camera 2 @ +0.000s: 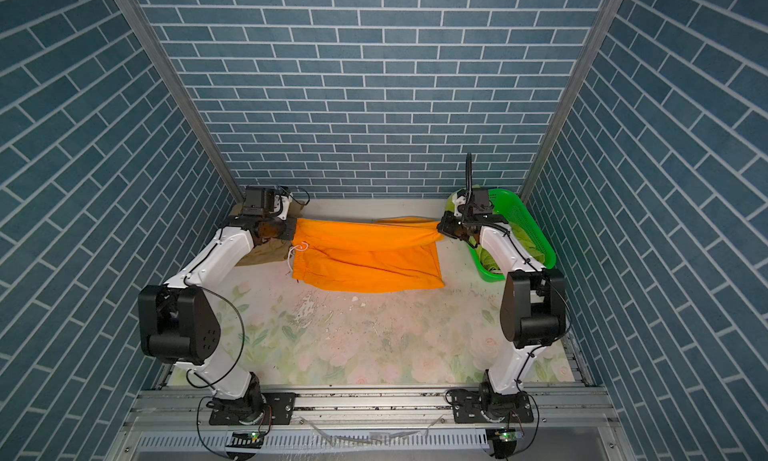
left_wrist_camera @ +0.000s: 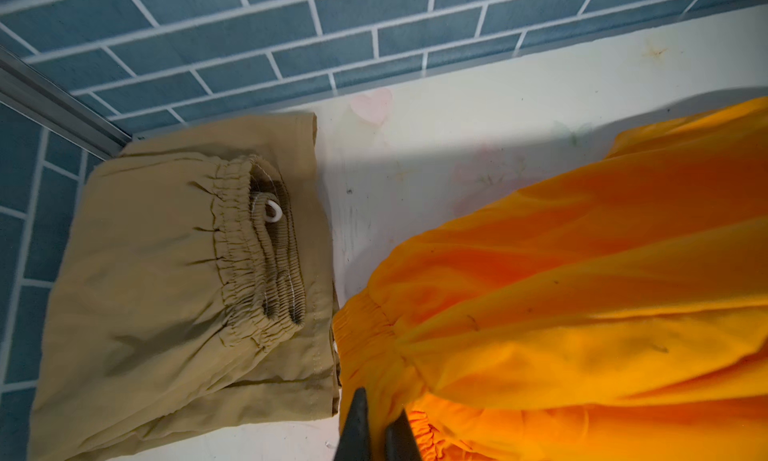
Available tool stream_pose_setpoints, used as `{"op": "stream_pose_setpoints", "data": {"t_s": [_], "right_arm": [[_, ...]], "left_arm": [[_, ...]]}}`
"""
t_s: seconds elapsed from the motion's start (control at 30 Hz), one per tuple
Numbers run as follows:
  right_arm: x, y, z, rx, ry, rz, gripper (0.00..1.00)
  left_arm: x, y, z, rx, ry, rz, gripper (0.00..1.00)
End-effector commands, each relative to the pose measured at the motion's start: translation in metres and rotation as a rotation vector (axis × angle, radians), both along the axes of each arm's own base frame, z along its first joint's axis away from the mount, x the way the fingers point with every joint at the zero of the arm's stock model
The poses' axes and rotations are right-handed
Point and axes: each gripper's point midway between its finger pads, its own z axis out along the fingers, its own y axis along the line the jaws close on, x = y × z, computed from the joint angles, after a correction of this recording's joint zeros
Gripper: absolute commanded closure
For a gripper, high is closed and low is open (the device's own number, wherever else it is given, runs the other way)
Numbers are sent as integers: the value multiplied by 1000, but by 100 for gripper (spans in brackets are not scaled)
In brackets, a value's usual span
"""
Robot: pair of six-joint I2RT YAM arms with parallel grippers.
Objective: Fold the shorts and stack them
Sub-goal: 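Lower the orange shorts flat onto the table with both grippers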
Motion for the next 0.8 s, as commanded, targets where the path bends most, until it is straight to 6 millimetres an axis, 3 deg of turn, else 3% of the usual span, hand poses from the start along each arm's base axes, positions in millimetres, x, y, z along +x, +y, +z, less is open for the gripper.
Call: {"op": "stream_pose_setpoints", "data": {"t_s": [0.0, 0.07, 0.2, 0.3, 0.43, 0.57, 0.6, 0.7, 0.77], "right_arm": [[-17, -18, 35, 10, -124, -74, 100], [-38, -18, 25, -1, -112, -71, 100], [-71, -19, -24, -32, -29, -68, 100], [-83, -14, -58, -31, 39, -52, 100], [-90, -11, -86, -47, 88, -37, 100], [-96, -15, -98, -69, 115, -36, 100], [-97, -16, -100, -76, 120, -39, 100], [-100, -17, -104, -78, 128, -43, 100], [-101, -16, -107, -71, 135, -41, 100]], "left_arm": [[-2, 28, 5, 51, -29, 55, 100], [-12, 29, -3, 64, -5, 48, 100], [-39, 31, -26, 45, 67, 87, 100], [-55, 42, -45, 28, 127, 209, 100], [-71, 59, -55, 25, 171, 383, 100], [-77, 48, -49, -121, 119, 392, 37], [-80, 47, -48, -165, 123, 403, 25], [-90, 51, -47, -249, 143, 448, 1], [-94, 55, -41, -335, 133, 474, 0]]}}
